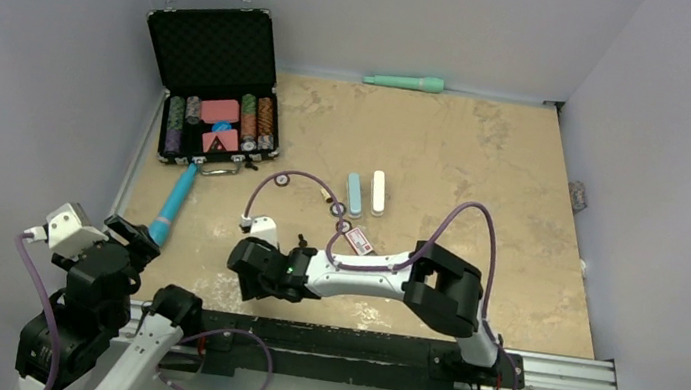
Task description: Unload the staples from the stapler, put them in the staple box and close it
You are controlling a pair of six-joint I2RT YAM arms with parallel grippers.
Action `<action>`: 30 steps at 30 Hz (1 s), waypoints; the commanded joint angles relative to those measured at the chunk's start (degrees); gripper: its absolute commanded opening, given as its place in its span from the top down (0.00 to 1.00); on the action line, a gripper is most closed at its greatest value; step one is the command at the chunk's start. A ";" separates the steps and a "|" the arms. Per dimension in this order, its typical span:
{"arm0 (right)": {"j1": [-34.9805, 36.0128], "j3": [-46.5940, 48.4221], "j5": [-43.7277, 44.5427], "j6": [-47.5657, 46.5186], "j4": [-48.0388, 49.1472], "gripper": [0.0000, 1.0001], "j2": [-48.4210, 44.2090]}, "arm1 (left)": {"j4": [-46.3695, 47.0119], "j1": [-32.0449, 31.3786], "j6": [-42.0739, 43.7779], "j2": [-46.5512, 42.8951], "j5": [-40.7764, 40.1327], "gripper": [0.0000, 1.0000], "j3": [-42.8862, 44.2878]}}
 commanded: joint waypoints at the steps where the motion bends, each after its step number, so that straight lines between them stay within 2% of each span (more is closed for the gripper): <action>1: -0.07 4.57 4.60 -1.86 -4.41 0.50 2.00 | 1.97 0.27 1.21 -0.58 0.31 0.29 0.37; 9: -0.07 10.99 9.60 -4.36 -11.90 0.51 7.78 | 2.73 0.27 1.88 -0.63 0.89 0.30 0.24; 23: 0.50 12.30 9.99 -6.44 -11.65 0.57 8.70 | 3.60 0.27 2.67 -0.46 1.50 0.30 0.01; 30: 1.12 14.79 9.37 -7.32 -12.15 0.64 10.96 | 3.67 0.31 2.85 -0.52 1.58 0.30 -0.16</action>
